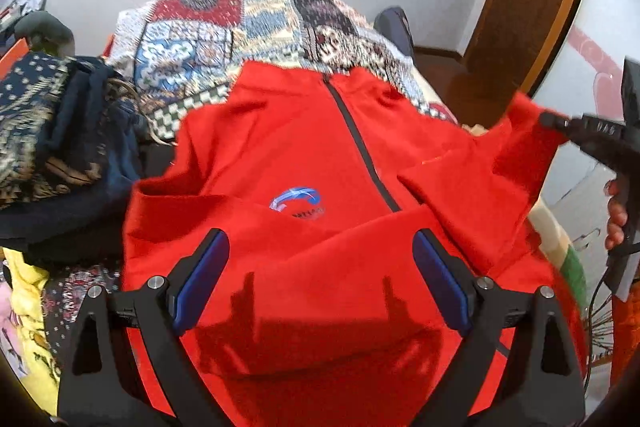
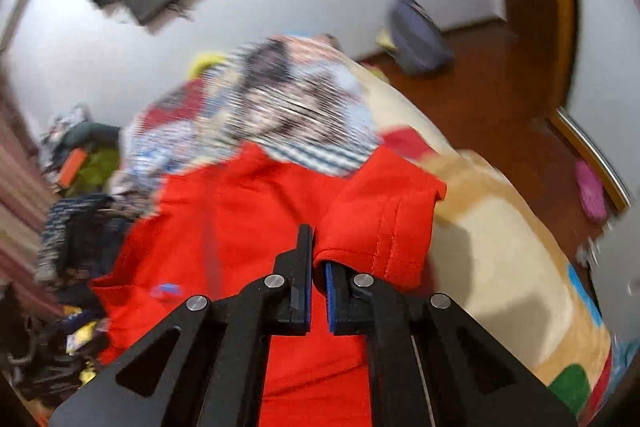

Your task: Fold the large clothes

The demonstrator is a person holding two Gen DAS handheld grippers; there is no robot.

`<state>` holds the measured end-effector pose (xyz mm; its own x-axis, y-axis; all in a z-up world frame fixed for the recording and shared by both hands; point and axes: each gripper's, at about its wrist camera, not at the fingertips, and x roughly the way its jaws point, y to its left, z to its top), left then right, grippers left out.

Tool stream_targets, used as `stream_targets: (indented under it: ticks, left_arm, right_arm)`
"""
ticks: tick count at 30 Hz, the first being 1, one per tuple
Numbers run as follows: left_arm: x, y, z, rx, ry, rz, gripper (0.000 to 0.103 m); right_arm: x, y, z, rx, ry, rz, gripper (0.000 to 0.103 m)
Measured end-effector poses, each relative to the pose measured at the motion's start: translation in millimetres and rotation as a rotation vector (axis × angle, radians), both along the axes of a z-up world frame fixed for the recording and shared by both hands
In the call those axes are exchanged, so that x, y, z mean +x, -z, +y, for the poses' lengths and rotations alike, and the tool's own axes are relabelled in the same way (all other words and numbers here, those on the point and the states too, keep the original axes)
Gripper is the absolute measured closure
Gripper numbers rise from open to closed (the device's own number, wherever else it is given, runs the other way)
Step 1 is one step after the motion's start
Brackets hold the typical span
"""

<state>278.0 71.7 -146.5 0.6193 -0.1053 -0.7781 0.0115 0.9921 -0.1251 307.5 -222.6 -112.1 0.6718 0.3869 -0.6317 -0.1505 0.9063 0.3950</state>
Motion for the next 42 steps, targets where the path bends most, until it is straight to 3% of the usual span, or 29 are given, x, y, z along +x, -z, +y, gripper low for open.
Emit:
stream_targets:
  ticks: [6,11,18,22,25,31,33,35,37,40,42]
  left_arm:
    - [-25.7,-22.7,30.5,-0.016,-0.034,-0.050,0.010]
    - [-50.5,-31.0,61.2,-0.014,-0.082,-0.071,0.010]
    - [-85.5,-27.0,112.7,-0.025,-0.177,-0.057,0.010]
    - [-99.0,-15.8,134.9,-0.038,-0.227,-0.025,0.010]
    - [-108.4,-7.4,146.6,-0.047,-0.262,-0.010,0.010]
    - [-108.6,14.3,159.3,-0.097,-0.289,0.037,0.010]
    - [-103.3,22.6,157.4,-0.119,-0.285,0.053,0.010]
    - [-97.4,30.1,154.9,-0.144,-0.271,0.065,0.010]
    - [-89.3,37.6,151.3,-0.167,-0.255,0.073,0.010]
    - [-74.8,47.7,146.3,-0.186,-0.236,0.088,0.010]
    - [-63.7,56.3,143.8,-0.202,-0.230,0.106,0.019]
  right_arm:
    - [-18.0,-49.5,73.5,0.022,-0.175,-0.109,0.098]
    - [-33.0,-55.5,146.6,0.026,-0.342,-0.119,0.098]
    - [-52.1,-4.2,254.6,-0.043,-0.565,0.003,0.098]
    - [-63.3,36.3,290.3,-0.102,-0.641,0.116,0.098]
    - [-73.6,56.8,305.7,-0.166,-0.671,0.150,0.098]
    - [-82.8,56.1,296.4,-0.218,-0.682,0.164,0.096]
    - [-80.0,46.3,279.8,-0.216,-0.655,0.148,0.084]
    - [-74.4,37.5,267.4,-0.219,-0.607,0.120,0.055]
    - [-70.5,27.8,239.6,-0.222,-0.537,0.069,0.044]
    - [-62.4,23.4,202.5,-0.250,-0.463,0.052,0.038]
    - [-55.4,27.4,174.2,-0.272,-0.408,0.060,0.038]
